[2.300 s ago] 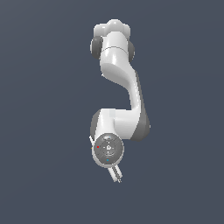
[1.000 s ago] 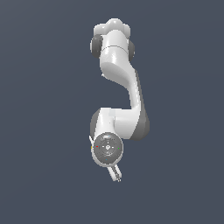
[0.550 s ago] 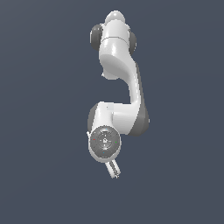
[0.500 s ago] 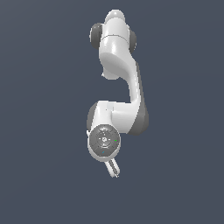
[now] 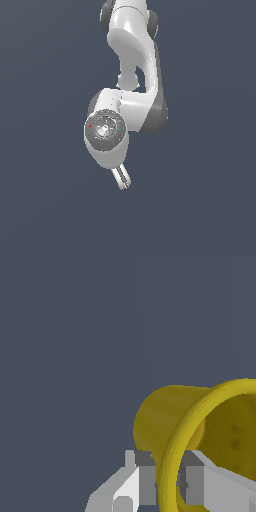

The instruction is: Pick up the object and move it to a goal position.

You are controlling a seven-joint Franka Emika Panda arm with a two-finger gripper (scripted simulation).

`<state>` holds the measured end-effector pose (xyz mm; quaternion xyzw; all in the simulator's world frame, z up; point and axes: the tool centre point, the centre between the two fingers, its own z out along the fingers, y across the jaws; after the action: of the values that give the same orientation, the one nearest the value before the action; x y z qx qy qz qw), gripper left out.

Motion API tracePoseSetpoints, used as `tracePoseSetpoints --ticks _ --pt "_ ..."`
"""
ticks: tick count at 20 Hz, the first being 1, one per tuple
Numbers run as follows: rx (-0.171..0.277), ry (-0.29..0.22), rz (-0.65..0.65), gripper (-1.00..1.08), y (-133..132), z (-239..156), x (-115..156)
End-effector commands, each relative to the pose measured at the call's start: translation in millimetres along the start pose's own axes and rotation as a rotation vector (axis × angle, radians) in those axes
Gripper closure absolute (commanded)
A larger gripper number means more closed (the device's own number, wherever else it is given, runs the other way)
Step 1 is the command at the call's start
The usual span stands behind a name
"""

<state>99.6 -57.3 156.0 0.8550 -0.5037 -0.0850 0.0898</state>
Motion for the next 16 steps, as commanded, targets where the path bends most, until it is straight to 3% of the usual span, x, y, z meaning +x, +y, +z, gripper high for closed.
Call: tracePoseSetpoints --ticks 1,16 --pt "0.003 0.001 0.0 1.08 15 -20 1" --pt "0.003 0.001 0.001 1.08 107 -135 8"
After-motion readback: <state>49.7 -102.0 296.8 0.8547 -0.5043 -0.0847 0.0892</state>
